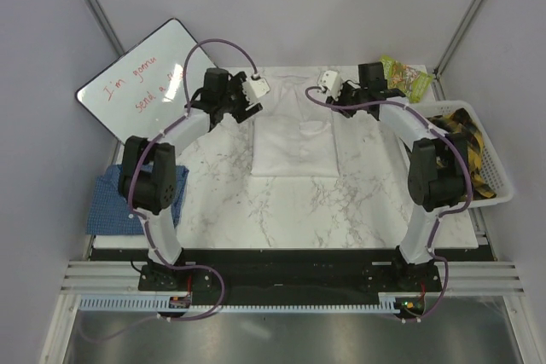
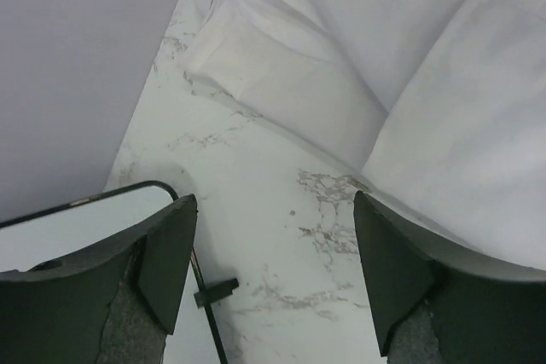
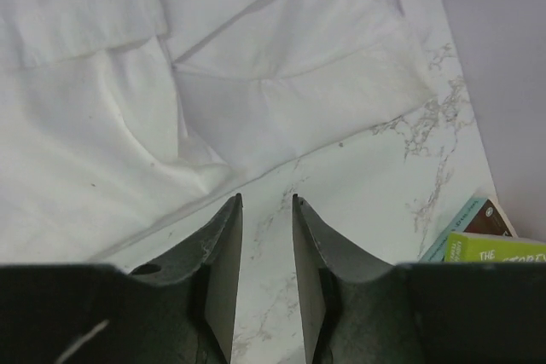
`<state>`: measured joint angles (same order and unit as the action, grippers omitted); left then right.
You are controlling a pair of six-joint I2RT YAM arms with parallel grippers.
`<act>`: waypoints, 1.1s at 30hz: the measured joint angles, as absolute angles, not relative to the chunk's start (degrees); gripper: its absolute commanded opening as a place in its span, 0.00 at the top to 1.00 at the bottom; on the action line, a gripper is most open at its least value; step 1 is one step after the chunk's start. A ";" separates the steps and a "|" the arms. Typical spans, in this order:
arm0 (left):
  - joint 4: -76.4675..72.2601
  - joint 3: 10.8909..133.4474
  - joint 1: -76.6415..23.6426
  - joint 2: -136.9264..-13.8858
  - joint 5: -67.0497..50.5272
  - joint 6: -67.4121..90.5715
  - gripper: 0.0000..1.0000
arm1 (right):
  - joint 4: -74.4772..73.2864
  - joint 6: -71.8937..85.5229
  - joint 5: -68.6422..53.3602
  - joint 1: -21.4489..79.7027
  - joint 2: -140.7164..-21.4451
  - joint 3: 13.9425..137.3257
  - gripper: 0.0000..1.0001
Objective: Fold and stack the long sleeve shirts
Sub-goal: Fold the shirt
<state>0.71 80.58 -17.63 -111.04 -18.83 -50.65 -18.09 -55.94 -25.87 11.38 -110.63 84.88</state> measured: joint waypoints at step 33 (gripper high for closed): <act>-29.74 53.82 -21.69 -107.00 -57.30 55.90 0.01 | 32.38 59.90 -55.68 17.63 -106.26 53.36 0.02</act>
<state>-29.74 53.82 -21.69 -107.00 -57.30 55.90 32.38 59.90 -55.68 17.63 -106.26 53.36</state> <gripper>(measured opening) 0.991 0.982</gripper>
